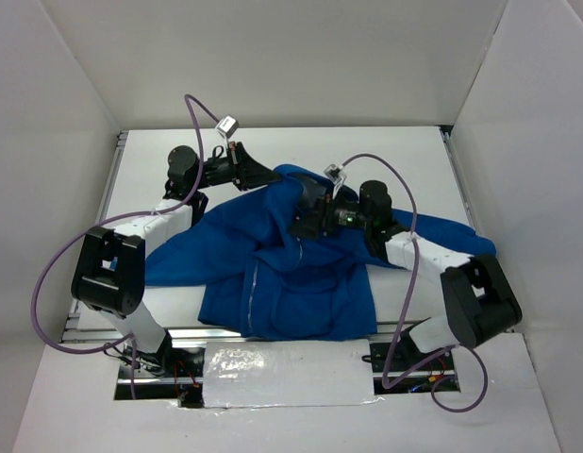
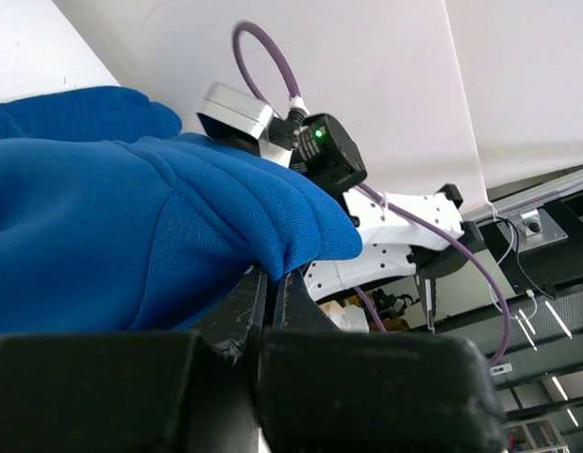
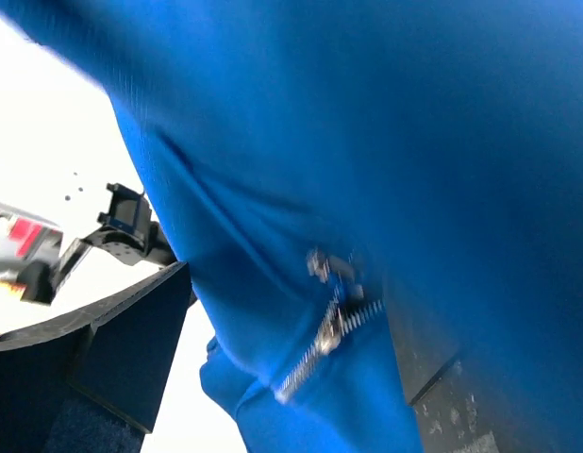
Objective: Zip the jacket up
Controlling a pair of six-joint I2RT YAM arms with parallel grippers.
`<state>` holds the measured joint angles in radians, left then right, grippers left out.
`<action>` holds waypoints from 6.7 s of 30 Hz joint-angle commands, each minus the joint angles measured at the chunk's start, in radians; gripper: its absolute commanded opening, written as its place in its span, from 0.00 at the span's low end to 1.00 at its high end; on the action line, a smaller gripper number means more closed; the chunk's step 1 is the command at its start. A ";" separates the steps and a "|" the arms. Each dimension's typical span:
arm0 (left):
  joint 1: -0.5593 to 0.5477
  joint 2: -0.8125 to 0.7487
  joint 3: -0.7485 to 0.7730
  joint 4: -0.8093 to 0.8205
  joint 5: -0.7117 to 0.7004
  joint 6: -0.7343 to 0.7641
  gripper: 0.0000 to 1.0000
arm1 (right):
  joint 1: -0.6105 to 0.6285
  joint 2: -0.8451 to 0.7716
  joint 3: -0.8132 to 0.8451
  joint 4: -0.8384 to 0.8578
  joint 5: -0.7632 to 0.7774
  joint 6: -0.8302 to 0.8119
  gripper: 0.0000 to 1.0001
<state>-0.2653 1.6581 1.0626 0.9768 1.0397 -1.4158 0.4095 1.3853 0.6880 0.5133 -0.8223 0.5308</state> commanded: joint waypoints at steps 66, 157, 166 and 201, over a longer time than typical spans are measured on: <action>-0.460 -0.254 -0.168 -0.550 -0.627 0.934 0.08 | 0.178 -0.345 0.231 -0.414 0.585 0.192 0.28; -0.380 -0.388 -0.331 -0.276 -0.345 0.864 0.00 | -0.098 -0.178 -0.064 0.099 -0.230 0.141 0.00; -0.380 -0.391 -0.316 -0.394 -0.418 0.972 0.00 | -0.097 -0.218 -0.097 0.125 -0.129 0.559 0.00; -0.382 -0.425 -0.345 -0.510 -0.504 1.052 0.00 | -0.101 -0.368 0.128 -0.062 0.313 0.936 0.00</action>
<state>-0.6418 1.2606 0.7315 0.5411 0.5068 -0.4118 0.3267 1.1072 0.6971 0.3897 -0.7376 1.3952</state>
